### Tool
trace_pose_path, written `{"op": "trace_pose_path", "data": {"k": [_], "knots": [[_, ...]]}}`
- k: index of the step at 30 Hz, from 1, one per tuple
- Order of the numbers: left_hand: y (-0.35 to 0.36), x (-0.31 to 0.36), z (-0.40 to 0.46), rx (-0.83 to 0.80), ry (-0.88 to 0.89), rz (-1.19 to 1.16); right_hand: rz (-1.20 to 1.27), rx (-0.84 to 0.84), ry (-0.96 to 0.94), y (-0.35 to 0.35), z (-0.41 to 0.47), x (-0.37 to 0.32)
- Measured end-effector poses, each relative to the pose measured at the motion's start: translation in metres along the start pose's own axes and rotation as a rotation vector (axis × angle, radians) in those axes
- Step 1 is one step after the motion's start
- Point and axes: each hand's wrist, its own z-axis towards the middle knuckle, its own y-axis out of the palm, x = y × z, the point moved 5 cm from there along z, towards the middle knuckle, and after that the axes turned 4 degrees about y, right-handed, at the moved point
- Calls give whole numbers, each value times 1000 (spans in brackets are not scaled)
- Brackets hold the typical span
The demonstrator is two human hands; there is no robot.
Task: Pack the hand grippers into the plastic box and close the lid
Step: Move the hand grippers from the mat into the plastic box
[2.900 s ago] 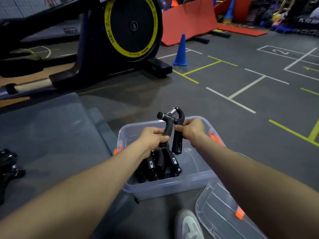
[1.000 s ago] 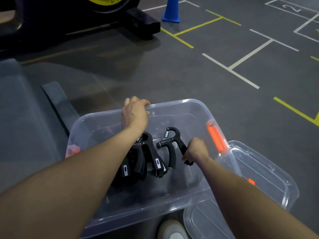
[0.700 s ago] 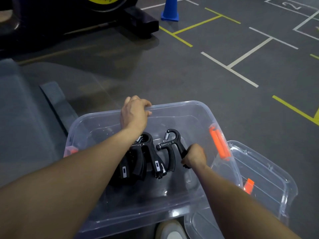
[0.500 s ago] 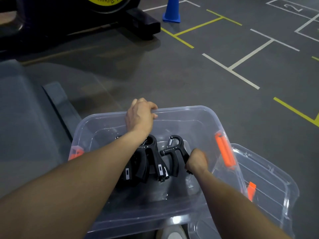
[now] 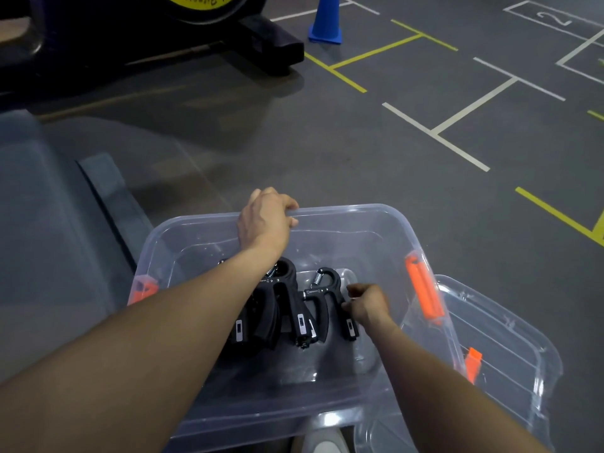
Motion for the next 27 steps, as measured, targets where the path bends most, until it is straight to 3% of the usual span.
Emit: {"op": "trace_pose_path", "data": {"k": [4,8,12,20,27], "knots": [[5,-6,5,-42,-39,-53,-7,-40,-84,-5,-1,-7],[6,0,1,-166,82,71,-15,-60,-139,-7,-9,-28],[-15,-2,-13,-241,114,39,-55,-98,-186,-2,-28,-54],[-121,-57,-59,-238,-33,144,-86,-225,-413,45,-129,-154],[-255,-142,-92,-68,-207,133,-134,-363,-664,157,-252,-233]]}}
